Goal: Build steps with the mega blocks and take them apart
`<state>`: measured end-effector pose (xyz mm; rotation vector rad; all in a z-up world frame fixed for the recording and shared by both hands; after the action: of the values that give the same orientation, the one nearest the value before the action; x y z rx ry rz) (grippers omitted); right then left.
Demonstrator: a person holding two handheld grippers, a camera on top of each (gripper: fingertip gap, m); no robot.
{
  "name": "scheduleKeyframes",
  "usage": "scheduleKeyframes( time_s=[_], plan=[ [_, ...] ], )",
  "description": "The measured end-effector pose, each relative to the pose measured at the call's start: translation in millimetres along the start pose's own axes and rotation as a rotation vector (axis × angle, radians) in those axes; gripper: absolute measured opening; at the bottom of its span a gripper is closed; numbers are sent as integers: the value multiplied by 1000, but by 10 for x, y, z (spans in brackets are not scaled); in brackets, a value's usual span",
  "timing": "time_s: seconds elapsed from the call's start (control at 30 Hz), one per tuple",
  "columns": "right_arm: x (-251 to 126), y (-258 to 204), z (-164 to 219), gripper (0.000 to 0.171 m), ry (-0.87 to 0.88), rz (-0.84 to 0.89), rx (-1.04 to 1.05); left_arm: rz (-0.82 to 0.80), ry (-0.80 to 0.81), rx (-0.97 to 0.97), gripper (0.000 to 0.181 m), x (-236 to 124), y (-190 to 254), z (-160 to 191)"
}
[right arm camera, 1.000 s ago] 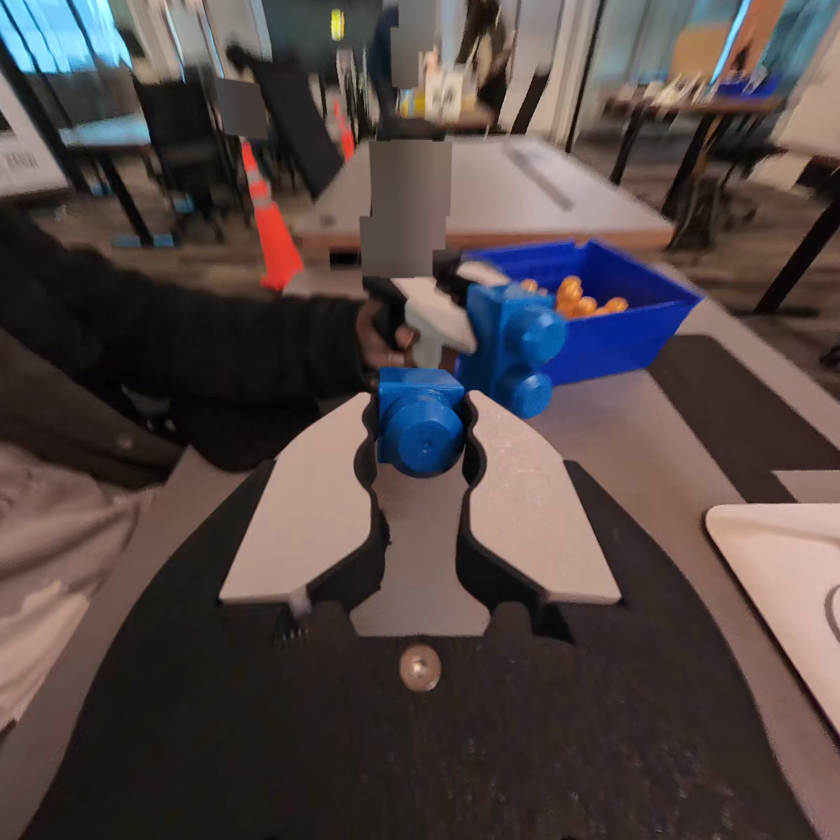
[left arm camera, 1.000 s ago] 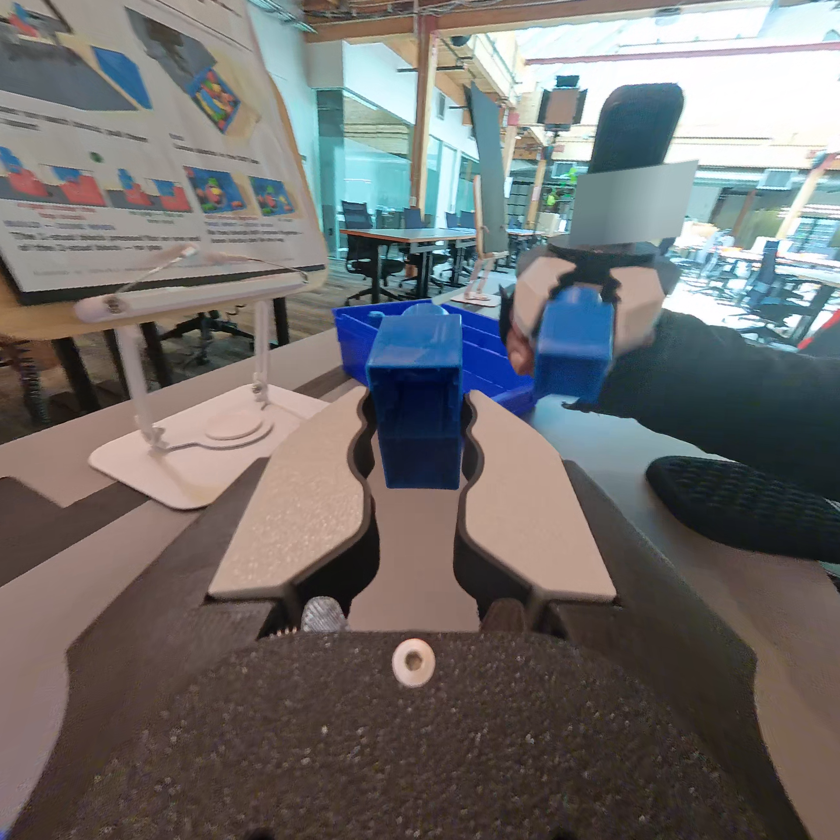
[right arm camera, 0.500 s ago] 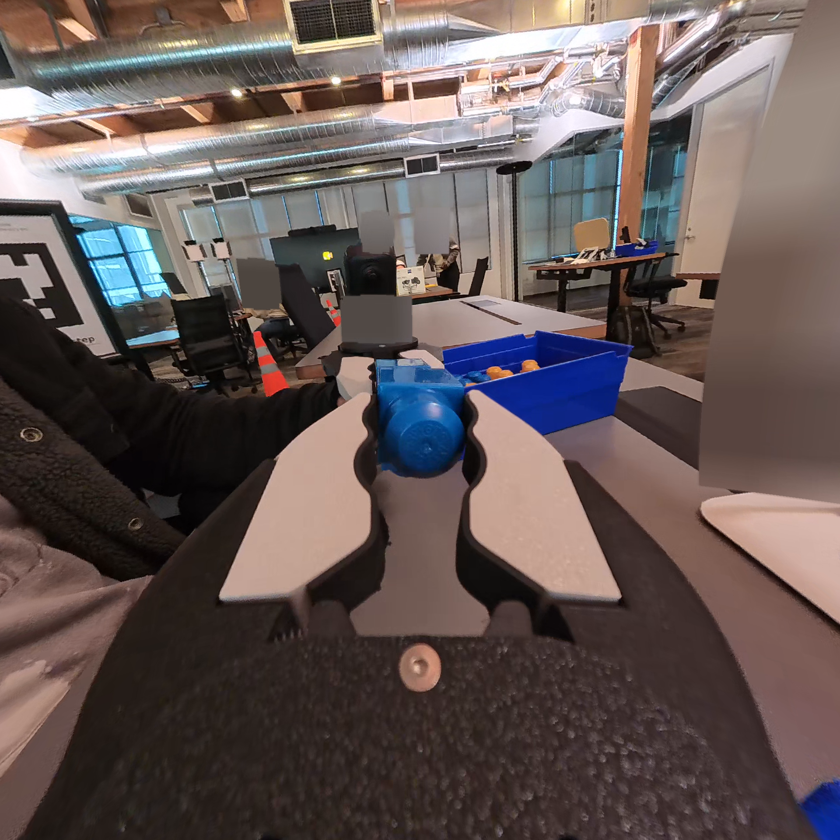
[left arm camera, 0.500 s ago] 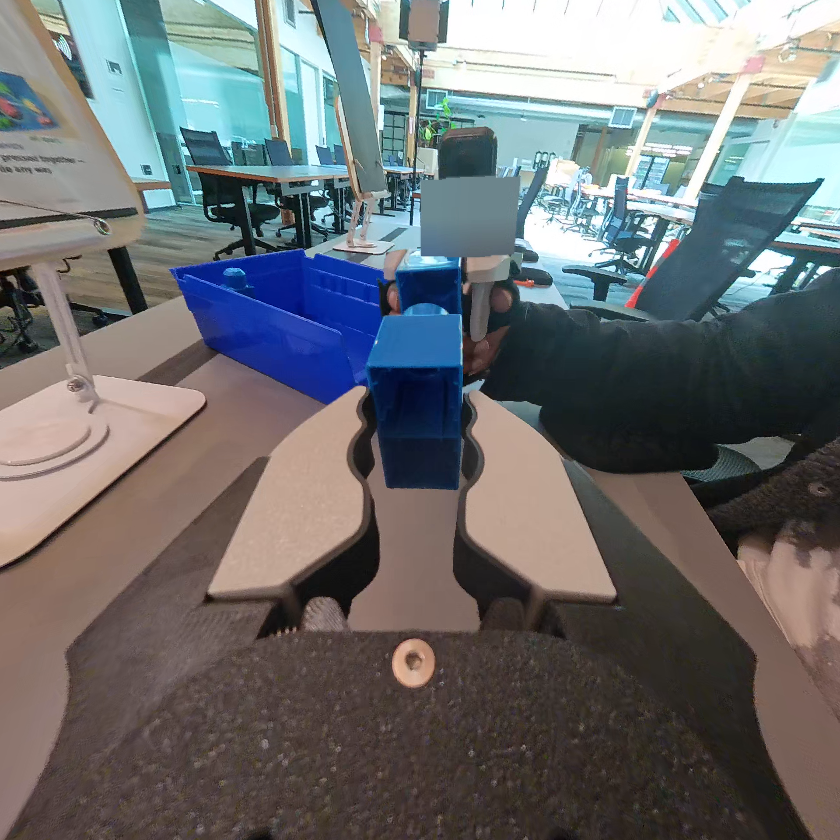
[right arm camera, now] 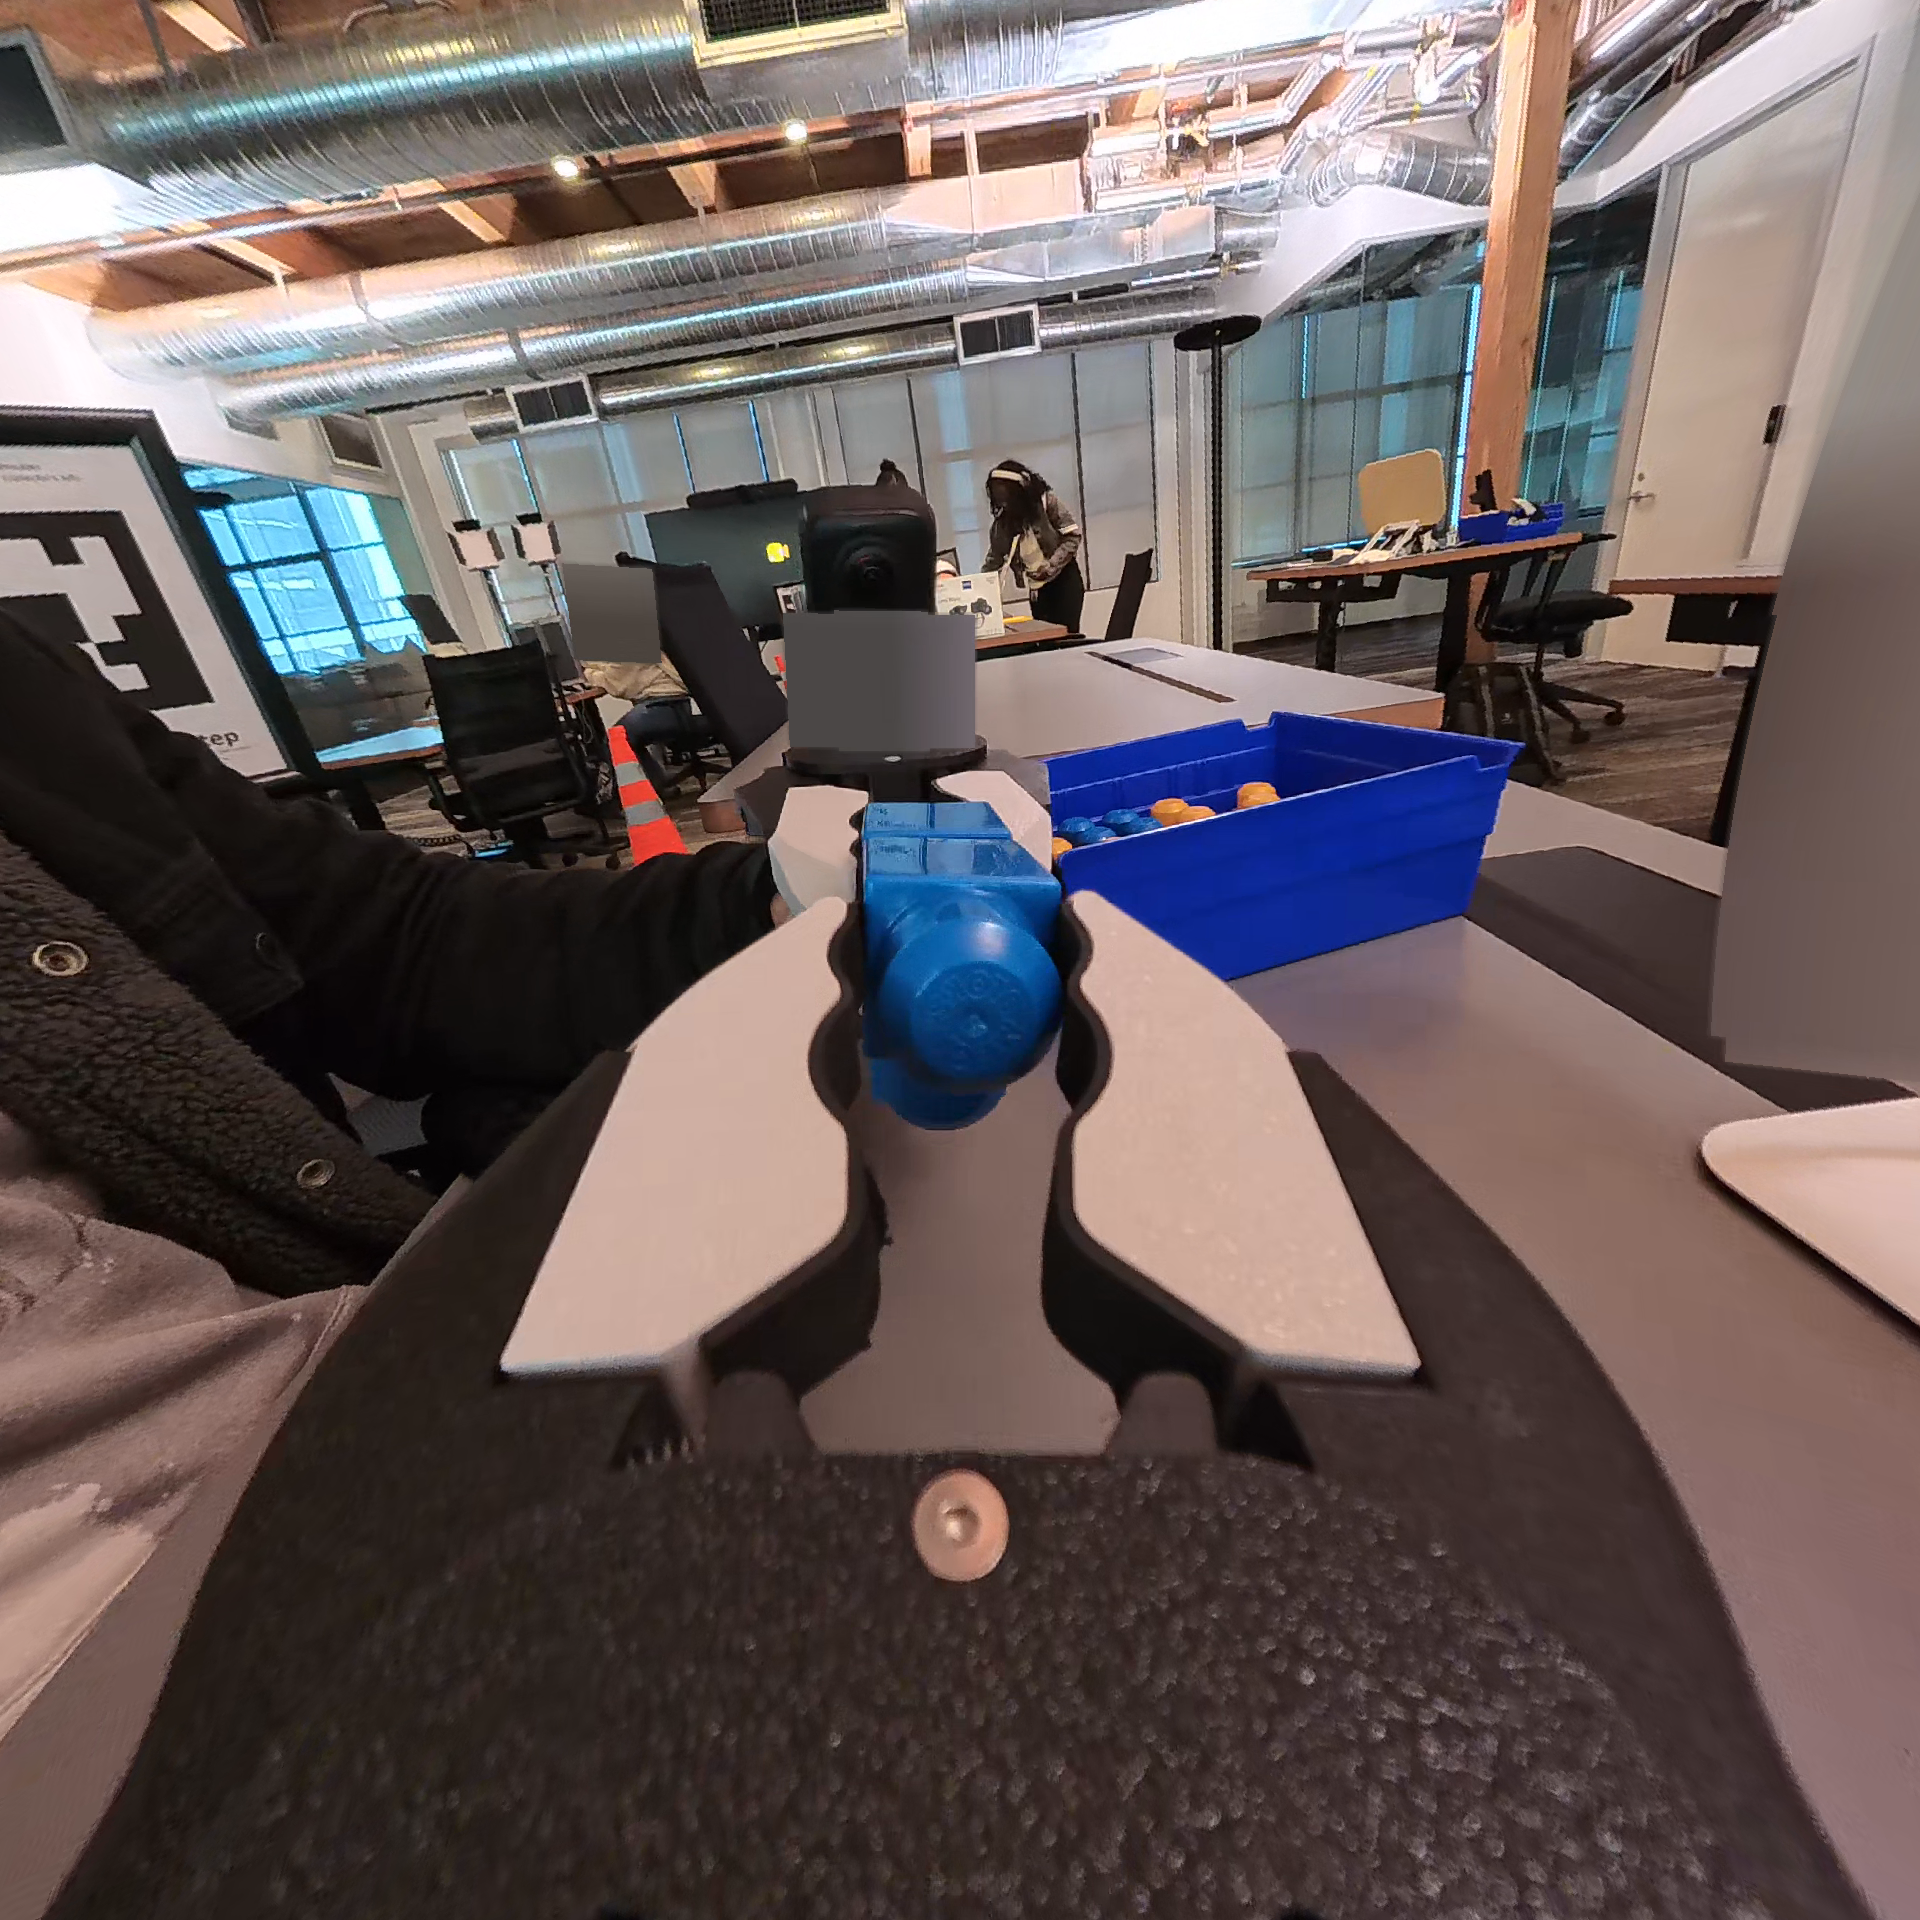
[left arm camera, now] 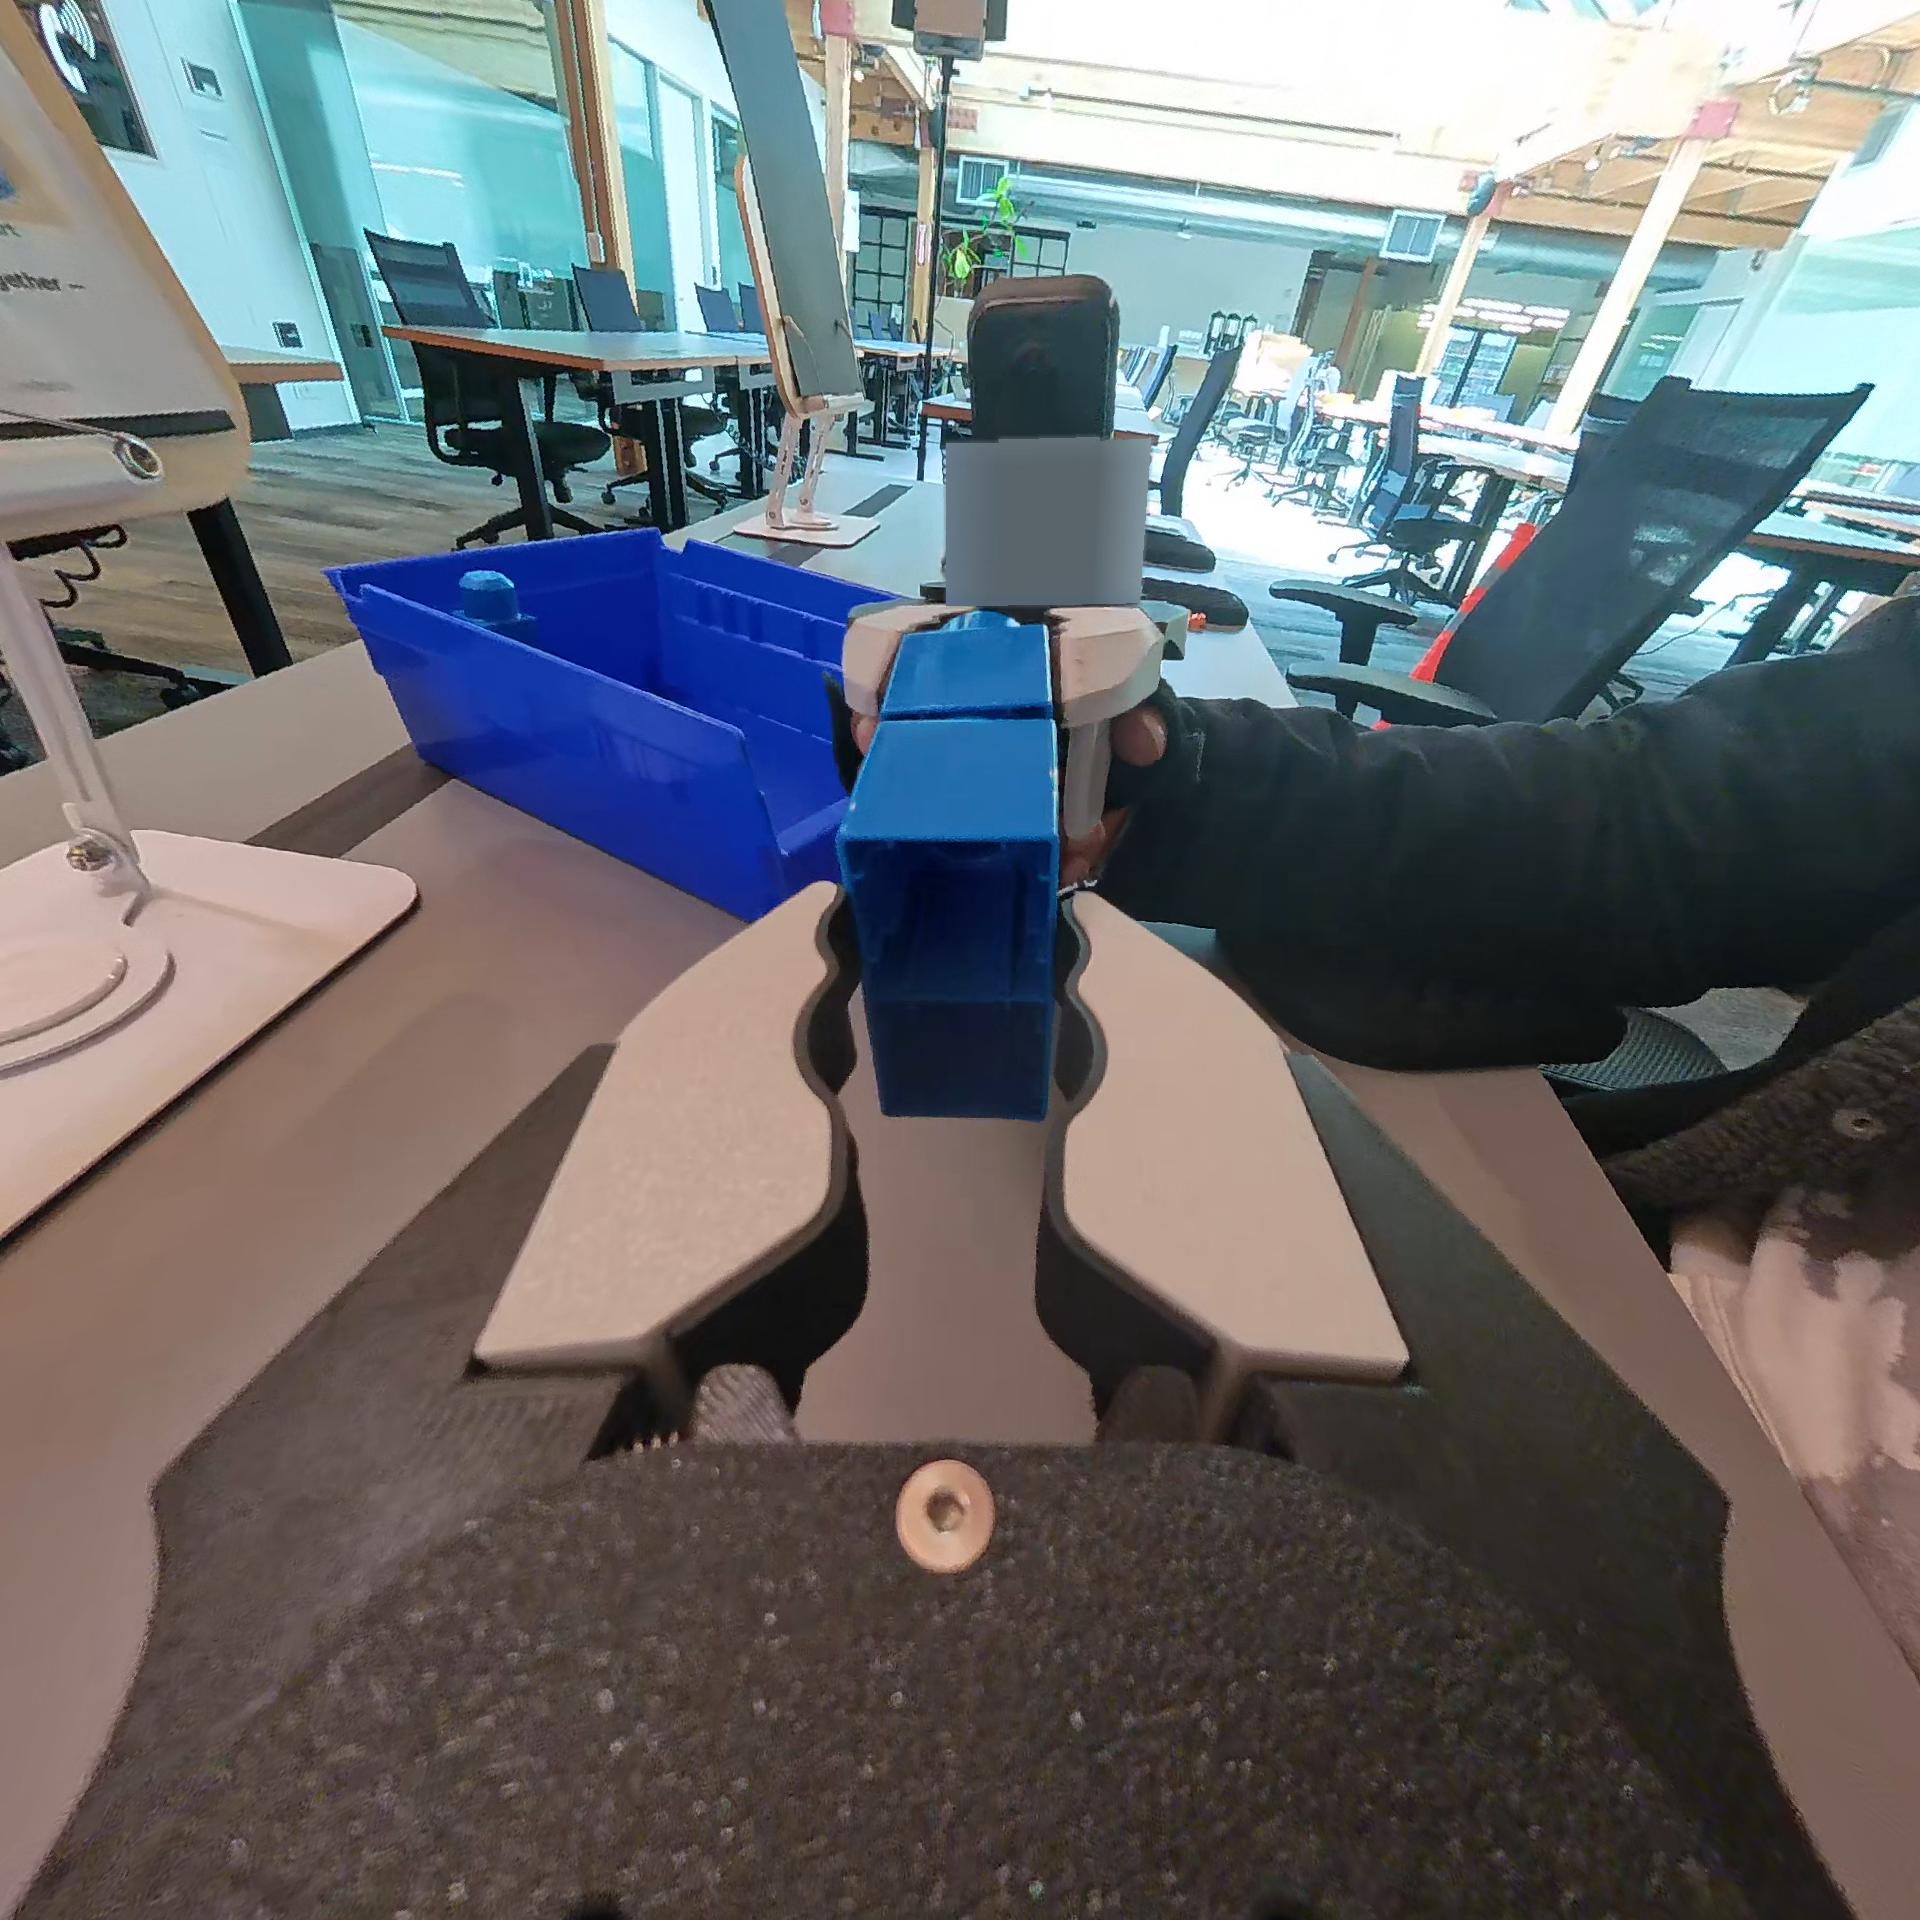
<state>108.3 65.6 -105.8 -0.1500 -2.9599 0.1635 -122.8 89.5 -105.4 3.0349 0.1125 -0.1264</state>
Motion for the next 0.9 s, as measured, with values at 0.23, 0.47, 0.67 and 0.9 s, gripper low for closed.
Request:
scheduleKeyframes(
  time_s=[0.23,0.47,0.67,0.9],
  plan=[
    [31,-7,37,34,-34,-1,-6,12,-23,-17,36,1,-7,31],
    [45,-25,72,34,-100,-5,-36,35,-79,-32,35,26,-13,114],
    [48,-30,87,34,-141,11,-61,31,-111,-36,35,46,-15,161],
    [51,-41,93,34,-178,21,-82,24,-142,-28,35,66,-11,200]
  ],
)
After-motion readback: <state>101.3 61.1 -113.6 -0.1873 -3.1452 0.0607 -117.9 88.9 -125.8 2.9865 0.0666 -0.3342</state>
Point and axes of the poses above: each gripper's, where its closed fingertips meet, x out along the fingers, z out of its underside, y = z × x across the jaws, the point moved 10 cm from there along -x, back along the fingers, and after that the axes turned 6 degrees about -z, right-handed, at the moved point
